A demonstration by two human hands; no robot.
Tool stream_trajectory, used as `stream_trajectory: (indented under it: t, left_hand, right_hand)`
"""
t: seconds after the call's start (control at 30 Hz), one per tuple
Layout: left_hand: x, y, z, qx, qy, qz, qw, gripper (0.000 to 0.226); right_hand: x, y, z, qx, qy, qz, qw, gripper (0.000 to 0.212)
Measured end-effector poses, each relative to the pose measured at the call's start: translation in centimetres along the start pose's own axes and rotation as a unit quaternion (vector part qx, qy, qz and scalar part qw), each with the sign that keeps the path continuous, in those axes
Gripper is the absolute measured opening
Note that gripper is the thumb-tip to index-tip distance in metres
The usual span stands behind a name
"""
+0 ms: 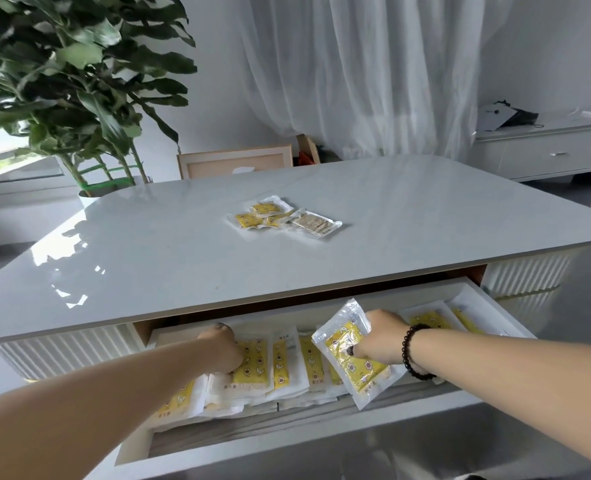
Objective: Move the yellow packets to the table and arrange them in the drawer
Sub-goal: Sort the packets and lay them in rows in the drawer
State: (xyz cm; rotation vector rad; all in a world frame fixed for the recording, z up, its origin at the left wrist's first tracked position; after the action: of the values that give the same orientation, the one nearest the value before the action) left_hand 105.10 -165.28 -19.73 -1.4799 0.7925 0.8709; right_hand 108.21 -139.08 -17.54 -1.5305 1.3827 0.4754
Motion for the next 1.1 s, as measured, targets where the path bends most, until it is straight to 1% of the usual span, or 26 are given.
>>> stream_trajectory:
  t: [0.07,0.1,0.13,0.2,0.23,0.27,0.3,0.37,0.4,0.43,0.47,0.53,0.57,0.6,0.63,0.7,0.77,0.83,0.9,0.93,0.97,1.0,1.07,1.1]
  left_hand:
    - [0.3,0.3,0.3,0.013,-0.019,-0.026,0.999,0.031]
    - [0.0,0.0,0.5,0.022,-0.028,-0.020,0.999,0.032]
    - [-0.4,-0.5,0.7,0.033,-0.031,-0.009,0.999,0.029]
    - [-1.2,-1.6,1.1,0.053,-0.017,0.018,0.998,0.013]
    - [-1.5,-2.2,1.2,0.058,-0.010,0.030,0.998,0.009]
    - [-1.8,-2.9,1.3,0.062,-0.006,0.036,0.997,0.008]
    - [-1.9,-3.3,1.5,0.076,-0.010,0.043,0.996,0.007]
    - [-2.3,-3.6,2.1,0.114,-0.041,0.070,0.990,0.018]
    - [-2.5,-4.0,2.6,0.136,-0.078,0.075,0.985,0.026]
    - [-2.5,-4.5,3.3,0.158,-0.141,0.067,0.975,0.031]
    - [-2.4,-5.1,4.1,0.176,-0.234,0.043,0.955,0.030]
    - [-2.4,-6.7,5.9,0.200,-0.428,-0.023,0.881,0.021]
    - [-2.5,-7.4,6.8,0.214,-0.484,-0.043,0.847,0.019]
    - [-2.7,-7.8,7.5,0.227,-0.513,-0.044,0.827,0.018]
    - [-2.9,-8.1,8.1,0.236,-0.525,-0.031,0.817,0.017]
    - [-3.4,-8.2,9.4,0.245,-0.522,0.020,0.816,0.015]
    - [-3.6,-8.1,10.6,0.250,-0.522,0.060,0.813,0.013]
    - [-3.5,-8.0,11.9,0.260,-0.522,0.068,0.810,0.010]
    - [-3.0,-8.0,13.4,0.278,-0.517,0.055,0.808,0.010]
    - [-2.7,-7.9,14.2,0.288,-0.506,0.050,0.812,0.012]
    - [-2.4,-7.8,14.8,0.296,-0.491,0.049,0.818,0.014]
    - [-1.9,-7.5,15.4,0.301,-0.472,0.050,0.827,0.017]
    - [-1.0,-6.4,16.1,0.298,-0.438,0.057,0.846,0.022]
    - [-0.5,-5.7,16.1,0.291,-0.426,0.067,0.854,0.025]
  right_hand:
    - [-0.4,-0.2,-0.3,0.000,0.005,0.005,1.000,0.029]
    - [-0.6,-0.4,-0.5,0.000,0.011,0.005,1.000,0.028]
    - [-0.8,-0.7,-0.8,-0.003,0.020,0.006,1.000,0.029]
    - [-1.0,-1.2,-1.3,-0.009,0.039,0.002,0.999,0.037]
    - [-1.1,-1.5,-1.6,-0.012,0.045,0.001,0.999,0.040]
    - [-1.2,-1.7,-1.8,-0.015,0.049,-0.003,0.999,0.040]
    - [-1.3,-2.0,-2.2,-0.022,0.050,-0.002,0.999,0.035]
    - [-1.5,-2.3,-2.6,-0.027,0.054,0.006,0.998,0.018]
    - [-1.6,-2.4,-2.7,-0.028,0.064,0.008,0.998,0.025]
    - [-1.8,-2.6,-2.9,-0.032,0.076,0.009,0.997,0.032]
    - [-2.1,-2.6,-2.9,-0.034,0.096,0.010,0.995,0.036]
    - [-3.0,-2.6,-3.0,-0.043,0.137,0.015,0.989,0.033]
    - [-3.5,-2.5,-2.9,-0.048,0.153,0.020,0.987,0.030]
    - [-4.1,-2.4,-2.9,-0.051,0.167,0.025,0.984,0.027]
    - [-4.6,-2.4,-2.8,-0.055,0.183,0.029,0.981,0.024]
    - [-5.3,-2.1,-2.3,-0.053,0.214,0.033,0.975,0.039]
    - [-6.2,-1.8,-1.6,-0.046,0.218,0.043,0.974,0.052]
    - [-7.2,-1.2,-0.3,-0.031,0.187,0.050,0.981,0.050]
    - [-8.2,-1.0,1.3,-0.010,0.142,0.045,0.989,0.047]
    - [-8.7,-0.9,2.2,0.001,0.109,0.045,0.993,0.039]
    - [-9.0,-0.7,3.3,0.010,0.069,0.045,0.997,0.025]
    - [-9.3,-0.8,4.4,0.027,0.026,0.050,0.998,0.019]
    - [-10.1,-0.7,7.1,0.076,-0.044,0.081,0.993,0.026]
    - [-10.5,-0.8,8.3,0.095,-0.072,0.102,0.988,0.024]
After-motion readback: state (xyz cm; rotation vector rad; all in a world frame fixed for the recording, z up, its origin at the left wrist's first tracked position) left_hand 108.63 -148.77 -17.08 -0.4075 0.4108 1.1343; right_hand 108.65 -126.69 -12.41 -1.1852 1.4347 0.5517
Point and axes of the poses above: each hand's wrist, its own y-axis towards the middle knuckle, its own x-axis out of the palm, z = x × y, the point moved 7 cm from there along y, towards the middle knuckle, and after that the axes turned 6 degrees about x, right-handed, at the moved point
